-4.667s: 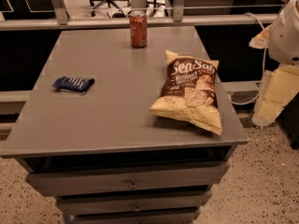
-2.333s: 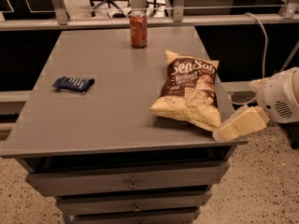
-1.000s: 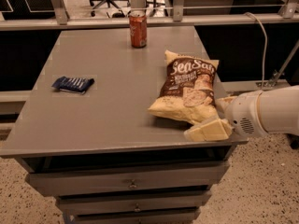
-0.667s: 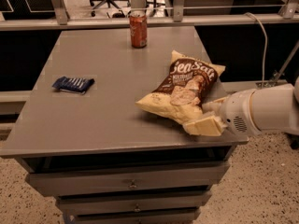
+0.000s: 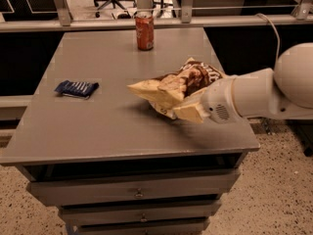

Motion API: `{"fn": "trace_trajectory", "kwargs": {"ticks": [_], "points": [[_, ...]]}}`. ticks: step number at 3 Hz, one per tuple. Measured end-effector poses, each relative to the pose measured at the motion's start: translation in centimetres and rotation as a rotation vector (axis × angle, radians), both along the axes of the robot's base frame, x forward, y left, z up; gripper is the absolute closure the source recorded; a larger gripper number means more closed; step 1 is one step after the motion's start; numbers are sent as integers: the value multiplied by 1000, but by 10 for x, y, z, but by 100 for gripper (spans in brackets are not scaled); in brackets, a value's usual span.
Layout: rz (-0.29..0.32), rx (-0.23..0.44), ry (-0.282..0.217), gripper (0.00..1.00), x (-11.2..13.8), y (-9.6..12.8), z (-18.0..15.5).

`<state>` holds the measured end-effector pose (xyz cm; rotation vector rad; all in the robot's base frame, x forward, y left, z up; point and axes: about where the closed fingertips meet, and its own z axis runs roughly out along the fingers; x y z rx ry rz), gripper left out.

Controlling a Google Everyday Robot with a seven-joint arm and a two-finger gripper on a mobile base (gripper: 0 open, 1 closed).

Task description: Move brown chip bag near rxbar blueberry

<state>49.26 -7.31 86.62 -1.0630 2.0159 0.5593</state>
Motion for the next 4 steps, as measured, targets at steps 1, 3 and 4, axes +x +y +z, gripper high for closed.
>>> {"fn": "trace_trajectory", "kwargs": {"ticks": [1,3,4], "points": [[84,47,13,100,4,30,5],[328,194,25,100,-9,113,17],[400,222,35,97,-15,137,12]]}}
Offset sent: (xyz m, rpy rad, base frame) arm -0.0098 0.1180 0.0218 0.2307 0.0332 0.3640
